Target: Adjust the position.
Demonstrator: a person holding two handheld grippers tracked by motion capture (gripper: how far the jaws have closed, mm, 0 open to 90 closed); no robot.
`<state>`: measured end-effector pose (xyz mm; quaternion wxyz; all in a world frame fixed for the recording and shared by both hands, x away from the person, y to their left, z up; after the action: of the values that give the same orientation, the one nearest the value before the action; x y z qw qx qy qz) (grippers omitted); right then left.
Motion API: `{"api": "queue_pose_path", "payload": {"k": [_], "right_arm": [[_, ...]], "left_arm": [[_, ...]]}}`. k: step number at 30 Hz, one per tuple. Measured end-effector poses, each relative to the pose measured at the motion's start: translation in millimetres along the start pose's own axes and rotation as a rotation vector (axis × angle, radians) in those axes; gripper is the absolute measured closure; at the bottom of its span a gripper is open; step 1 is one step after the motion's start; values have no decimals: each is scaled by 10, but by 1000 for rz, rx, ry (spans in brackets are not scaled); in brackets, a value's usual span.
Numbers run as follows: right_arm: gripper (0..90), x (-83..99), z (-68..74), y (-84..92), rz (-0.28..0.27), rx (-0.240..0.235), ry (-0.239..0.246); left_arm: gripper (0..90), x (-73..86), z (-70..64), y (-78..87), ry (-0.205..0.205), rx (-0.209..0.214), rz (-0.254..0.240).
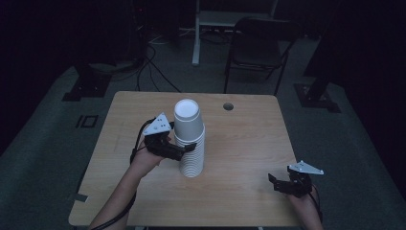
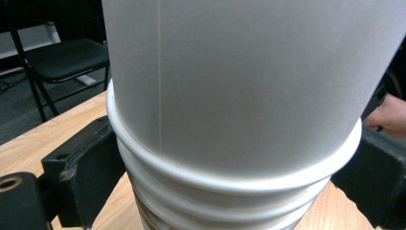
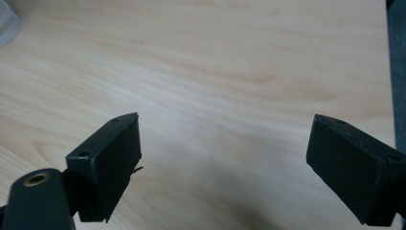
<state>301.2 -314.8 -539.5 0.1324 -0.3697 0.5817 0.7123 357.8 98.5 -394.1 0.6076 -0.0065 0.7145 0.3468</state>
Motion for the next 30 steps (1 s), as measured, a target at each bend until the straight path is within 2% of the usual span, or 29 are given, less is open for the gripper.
{"api": "queue_pose_path", "payload": {"k": [8, 16, 19, 20, 23, 30], "right_arm": [[122, -351, 177, 172, -75, -51, 54], [123, -719, 448, 335, -134, -117, 134], [123, -786, 511, 374, -149, -119, 146], [123, -848, 594, 415, -159, -138, 160], [123, -925, 714, 464, -176, -170, 182], [123, -1084, 865, 528, -205, -219, 214]], "left_arm": [[57, -1, 0, -2, 2, 3, -1], [58, -3, -6, -2, 4, -4, 0], [58, 7, -16, 3, 8, -9, -5], [58, 8, -17, 3, 8, -10, -5], [59, 2, -15, 3, 6, -9, 0], [59, -1, -11, 5, 5, -6, 5]]}}
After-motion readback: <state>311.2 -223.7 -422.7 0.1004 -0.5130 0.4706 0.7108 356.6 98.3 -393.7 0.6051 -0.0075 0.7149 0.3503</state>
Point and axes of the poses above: each handheld gripper's, and its own axes: y roughly backward along the jaws, x roughly out of its underside, z roughly to its left, the point moved 4 cm from there along -y, roughly forward along the jaws, and after that the axes turned 8 degrees about z, right-handed, at the moved point
